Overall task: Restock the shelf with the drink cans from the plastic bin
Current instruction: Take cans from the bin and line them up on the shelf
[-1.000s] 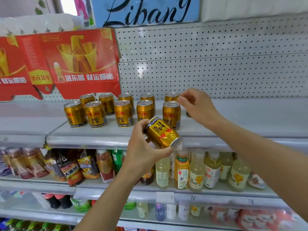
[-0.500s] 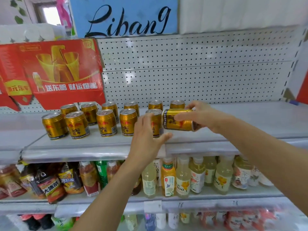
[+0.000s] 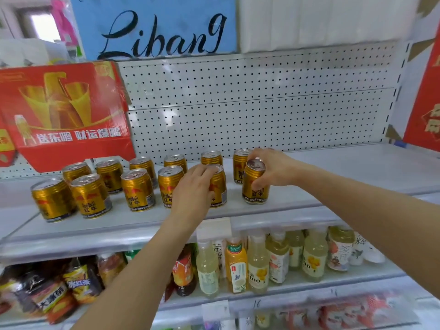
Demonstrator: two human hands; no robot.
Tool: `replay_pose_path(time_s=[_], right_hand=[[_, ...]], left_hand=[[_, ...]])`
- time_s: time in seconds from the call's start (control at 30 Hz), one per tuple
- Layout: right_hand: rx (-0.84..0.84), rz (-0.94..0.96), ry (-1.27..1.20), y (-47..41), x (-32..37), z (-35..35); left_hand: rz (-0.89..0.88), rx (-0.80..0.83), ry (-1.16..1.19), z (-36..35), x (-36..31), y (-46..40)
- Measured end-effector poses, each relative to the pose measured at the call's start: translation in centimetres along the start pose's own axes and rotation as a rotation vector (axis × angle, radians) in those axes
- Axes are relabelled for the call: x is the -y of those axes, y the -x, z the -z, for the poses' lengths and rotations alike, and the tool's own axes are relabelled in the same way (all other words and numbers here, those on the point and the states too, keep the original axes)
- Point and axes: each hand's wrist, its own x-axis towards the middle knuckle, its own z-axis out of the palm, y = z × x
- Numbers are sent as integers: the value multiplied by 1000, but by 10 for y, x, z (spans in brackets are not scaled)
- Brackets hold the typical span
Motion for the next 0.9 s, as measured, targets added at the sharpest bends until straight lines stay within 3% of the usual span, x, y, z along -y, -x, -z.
replay_pose_path(time_s=[0.43, 0.53, 0.7, 0.9], right_hand=[[1, 15, 49, -3, 0, -19], [-91, 35, 107, 13, -3, -25], [-402, 145, 185, 79, -35, -39], [-405, 154, 177, 177, -127, -64]], left_hand=[[-11, 37, -49, -12, 2, -14], [-9, 73, -88, -8, -4, -10], [-86, -63, -12, -12, -61, 31], [-98, -120, 43, -56, -158, 98]])
